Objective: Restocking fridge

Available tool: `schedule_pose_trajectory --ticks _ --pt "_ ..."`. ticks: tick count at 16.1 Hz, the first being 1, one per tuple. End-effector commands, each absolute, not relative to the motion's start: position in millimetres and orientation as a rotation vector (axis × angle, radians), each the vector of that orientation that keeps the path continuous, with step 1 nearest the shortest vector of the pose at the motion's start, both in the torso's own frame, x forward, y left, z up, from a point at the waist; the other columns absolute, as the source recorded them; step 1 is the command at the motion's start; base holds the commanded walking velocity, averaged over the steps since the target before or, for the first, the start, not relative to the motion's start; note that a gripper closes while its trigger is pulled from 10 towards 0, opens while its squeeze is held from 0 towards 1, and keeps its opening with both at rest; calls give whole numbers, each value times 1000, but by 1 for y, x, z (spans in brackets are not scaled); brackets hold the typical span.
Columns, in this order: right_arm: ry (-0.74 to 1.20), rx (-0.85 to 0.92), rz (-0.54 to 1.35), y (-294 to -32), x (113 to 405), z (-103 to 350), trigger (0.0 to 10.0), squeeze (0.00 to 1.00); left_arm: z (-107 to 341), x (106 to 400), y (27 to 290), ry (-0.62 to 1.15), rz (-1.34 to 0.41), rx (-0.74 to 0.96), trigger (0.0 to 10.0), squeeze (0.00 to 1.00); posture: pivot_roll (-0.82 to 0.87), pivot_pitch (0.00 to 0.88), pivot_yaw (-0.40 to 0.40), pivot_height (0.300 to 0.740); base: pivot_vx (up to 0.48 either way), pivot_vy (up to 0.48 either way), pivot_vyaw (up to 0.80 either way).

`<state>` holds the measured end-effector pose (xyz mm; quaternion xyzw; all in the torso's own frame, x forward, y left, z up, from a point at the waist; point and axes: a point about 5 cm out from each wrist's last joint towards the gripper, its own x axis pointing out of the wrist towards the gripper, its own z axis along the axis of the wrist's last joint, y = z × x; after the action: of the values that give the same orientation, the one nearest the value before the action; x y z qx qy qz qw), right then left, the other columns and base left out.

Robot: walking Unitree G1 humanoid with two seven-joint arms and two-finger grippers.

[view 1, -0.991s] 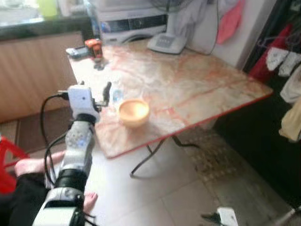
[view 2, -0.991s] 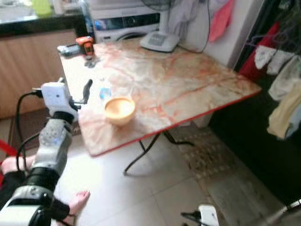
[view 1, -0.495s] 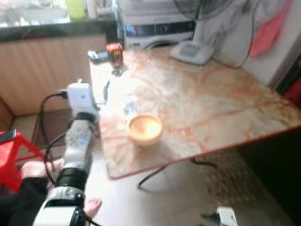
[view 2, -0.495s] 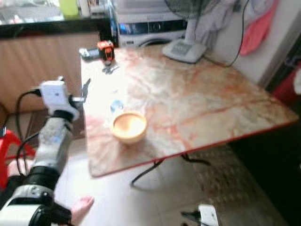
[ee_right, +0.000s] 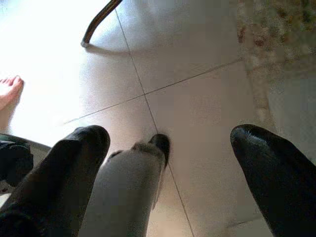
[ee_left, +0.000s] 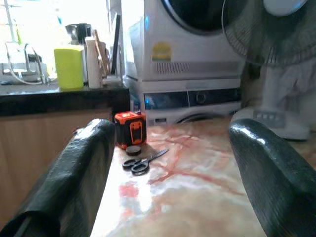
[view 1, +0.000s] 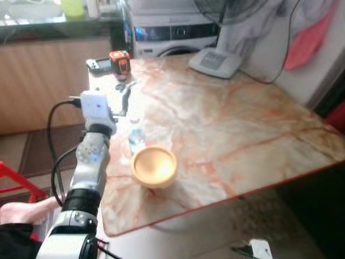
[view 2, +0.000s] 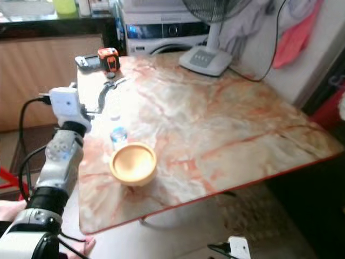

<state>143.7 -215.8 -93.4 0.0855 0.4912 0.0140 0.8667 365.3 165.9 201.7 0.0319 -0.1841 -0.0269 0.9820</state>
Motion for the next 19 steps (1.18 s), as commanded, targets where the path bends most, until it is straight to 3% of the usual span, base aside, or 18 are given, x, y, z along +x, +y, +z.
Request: schedule_pose_trajectory --ticks 1,7,9,12,19 --pt "1040 174 6 -224 138 -94 10000 0 221 371 146 -371 -131 96 10000 0 58 23 -52 740 0 0 0" --pt "1048 173 13 -223 138 -94 10000 0 264 380 137 -156 -197 142 10000 0 85 21 -43 740 0 0 0" --pt "1054 169 15 -223 138 -94 10000 0 273 376 136 1 -238 174 10000 0 104 9 -33 740 0 0 0" --pt "1059 172 19 -221 136 -95 10000 0 263 369 131 148 -382 237 10000 0 111 0 -19 740 0 0 0" --pt "1067 177 17 -220 134 -96 10000 0 248 374 154 326 -347 163 10000 0 118 0 -2 740 0 0 0"
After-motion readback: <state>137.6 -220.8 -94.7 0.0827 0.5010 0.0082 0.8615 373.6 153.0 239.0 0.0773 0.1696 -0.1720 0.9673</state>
